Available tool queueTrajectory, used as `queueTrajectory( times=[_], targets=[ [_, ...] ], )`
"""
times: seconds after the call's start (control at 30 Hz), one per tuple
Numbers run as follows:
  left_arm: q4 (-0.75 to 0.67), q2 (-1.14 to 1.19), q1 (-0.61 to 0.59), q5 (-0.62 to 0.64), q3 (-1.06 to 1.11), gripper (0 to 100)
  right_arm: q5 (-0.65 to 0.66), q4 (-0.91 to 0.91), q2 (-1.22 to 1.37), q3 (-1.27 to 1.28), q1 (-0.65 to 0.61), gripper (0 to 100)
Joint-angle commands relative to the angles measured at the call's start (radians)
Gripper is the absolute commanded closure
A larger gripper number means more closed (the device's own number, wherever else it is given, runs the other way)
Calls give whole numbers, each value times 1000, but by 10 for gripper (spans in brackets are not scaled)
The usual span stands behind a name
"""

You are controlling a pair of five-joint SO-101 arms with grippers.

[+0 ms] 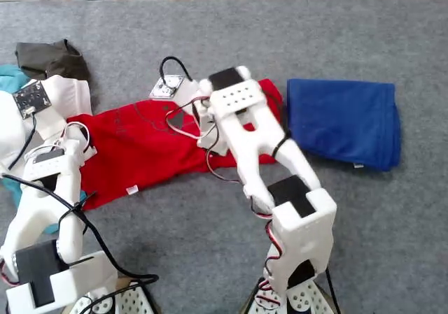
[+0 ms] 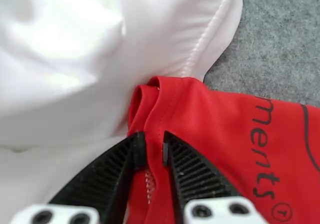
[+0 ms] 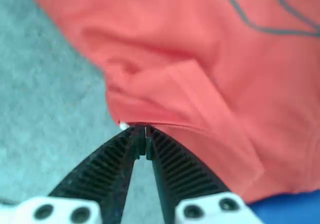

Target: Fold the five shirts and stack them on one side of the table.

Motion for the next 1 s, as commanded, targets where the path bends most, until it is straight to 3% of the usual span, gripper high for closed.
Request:
queueTrajectory(
  times=[0.0, 0.13, 0.27, 0.4, 0.7, 0.97],
  targets=[
    [5, -5, 13, -9, -50, 909, -26, -103, 19, -4, -9, 984],
    [6, -5, 12, -11, -50, 909, -26, -193, 107, -42, 41, 984],
    [8, -5, 12, -11, -50, 909, -43, -167, 170, -120, 71, 984],
    [9, -5, 13, -12, -50, 909, -103, -83, 143, -257, 121, 984],
    [11, -6, 8, -12, -50, 909, -64, 293, 65, -515, 141, 984],
    [11, -6, 8, -11, -51, 909, -152, 322, 10, -222, 43, 984]
  ],
)
